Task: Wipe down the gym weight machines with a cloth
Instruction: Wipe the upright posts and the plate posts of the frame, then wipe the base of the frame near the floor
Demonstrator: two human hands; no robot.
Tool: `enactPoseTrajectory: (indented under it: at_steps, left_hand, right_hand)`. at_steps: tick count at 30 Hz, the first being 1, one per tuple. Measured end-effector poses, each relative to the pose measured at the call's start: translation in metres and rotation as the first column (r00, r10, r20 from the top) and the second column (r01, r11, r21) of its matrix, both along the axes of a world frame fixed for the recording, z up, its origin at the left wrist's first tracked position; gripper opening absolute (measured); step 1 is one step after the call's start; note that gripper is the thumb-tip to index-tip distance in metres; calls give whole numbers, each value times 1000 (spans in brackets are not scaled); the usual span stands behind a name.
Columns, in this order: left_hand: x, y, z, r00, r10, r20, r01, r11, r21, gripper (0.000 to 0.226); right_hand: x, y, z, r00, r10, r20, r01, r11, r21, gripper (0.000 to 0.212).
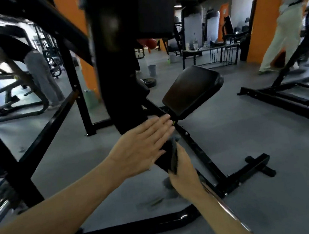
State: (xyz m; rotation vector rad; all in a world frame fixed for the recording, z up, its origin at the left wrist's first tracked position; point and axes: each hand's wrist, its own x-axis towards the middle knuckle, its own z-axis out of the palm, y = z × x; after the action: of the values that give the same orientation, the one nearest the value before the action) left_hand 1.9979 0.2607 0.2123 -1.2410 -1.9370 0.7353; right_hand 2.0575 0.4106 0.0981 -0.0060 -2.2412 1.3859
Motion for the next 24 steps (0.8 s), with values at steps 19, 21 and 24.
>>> enactPoseTrajectory:
  at_steps: [19,21,24]
  left_hand:
    - [100,6,-157,152,-950,271,-894,-15,448,53]
    - [92,18,-154,174,-984,42,-933,-151,325,50]
    - [87,27,-134,248,-966,-79,-897,-260,357,56]
  right_hand:
    - [51,-103,82,675,219,705,-151,976,-159,62]
    - [49,-105,95,681,130,721,-189,982,1,56]
    - [56,-103,121,892,-115,437,-172,808,563,41]
